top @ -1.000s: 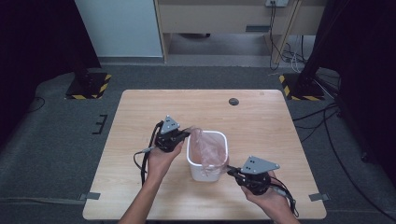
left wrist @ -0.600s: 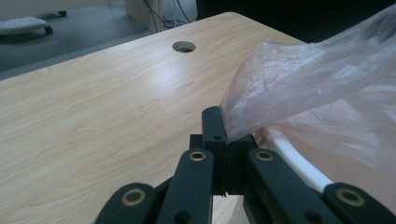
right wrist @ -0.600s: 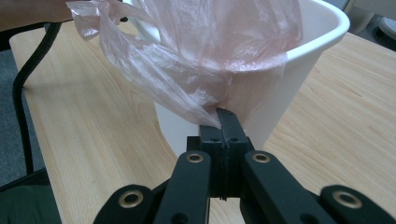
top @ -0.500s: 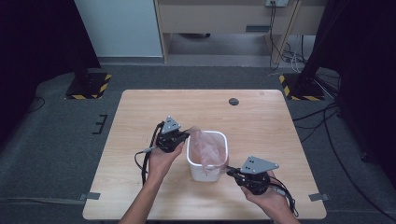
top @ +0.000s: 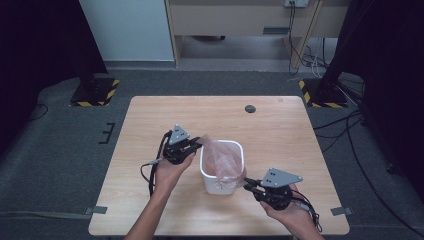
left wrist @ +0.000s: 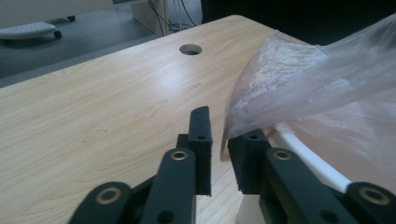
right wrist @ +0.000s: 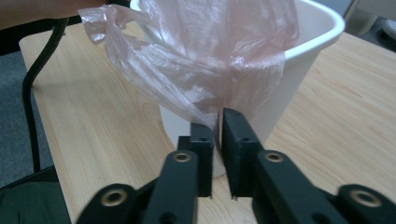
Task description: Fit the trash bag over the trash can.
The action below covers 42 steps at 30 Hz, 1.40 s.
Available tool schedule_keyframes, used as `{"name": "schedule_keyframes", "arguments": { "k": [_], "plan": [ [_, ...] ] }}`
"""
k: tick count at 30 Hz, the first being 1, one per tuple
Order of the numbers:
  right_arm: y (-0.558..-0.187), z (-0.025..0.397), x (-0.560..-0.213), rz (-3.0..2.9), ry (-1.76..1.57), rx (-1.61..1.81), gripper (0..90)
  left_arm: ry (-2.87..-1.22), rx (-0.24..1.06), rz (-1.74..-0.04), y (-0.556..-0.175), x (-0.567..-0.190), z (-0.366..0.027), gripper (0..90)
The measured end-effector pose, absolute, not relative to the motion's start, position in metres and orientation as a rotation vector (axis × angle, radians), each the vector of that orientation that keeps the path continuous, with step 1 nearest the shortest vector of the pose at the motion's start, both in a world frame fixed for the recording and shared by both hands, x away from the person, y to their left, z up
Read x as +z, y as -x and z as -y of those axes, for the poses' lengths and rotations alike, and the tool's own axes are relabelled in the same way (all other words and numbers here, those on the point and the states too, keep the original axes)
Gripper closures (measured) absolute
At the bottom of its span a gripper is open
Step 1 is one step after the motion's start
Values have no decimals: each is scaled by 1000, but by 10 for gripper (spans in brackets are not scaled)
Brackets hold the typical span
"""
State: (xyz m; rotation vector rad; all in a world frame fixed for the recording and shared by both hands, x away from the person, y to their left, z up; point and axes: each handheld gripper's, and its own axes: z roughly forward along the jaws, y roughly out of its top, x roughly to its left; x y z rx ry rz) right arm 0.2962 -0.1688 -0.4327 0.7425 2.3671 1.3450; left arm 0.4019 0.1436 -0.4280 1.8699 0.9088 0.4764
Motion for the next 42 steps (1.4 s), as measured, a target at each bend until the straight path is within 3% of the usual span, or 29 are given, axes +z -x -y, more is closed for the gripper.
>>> {"name": "schedule_keyframes", "arguments": {
  "k": [4,9,20,31,42],
  "plan": [
    [-293,172,-430,-2350,-742,1352,688,-1853,488,-917,-397,-424,-152,659],
    [-291,176,-425,-2343,-740,1351,551,-1861,496,-912,-391,-421,-159,588],
    [-279,181,-416,-2317,-672,1361,312,-1880,494,-921,-387,-424,-163,573],
    [-278,176,-399,-2289,-636,1394,297,-1905,483,-889,-367,-427,-178,565],
    [-305,144,-375,-2262,-619,1455,334,-1901,439,-798,-337,-422,-184,516]
  ]
}}
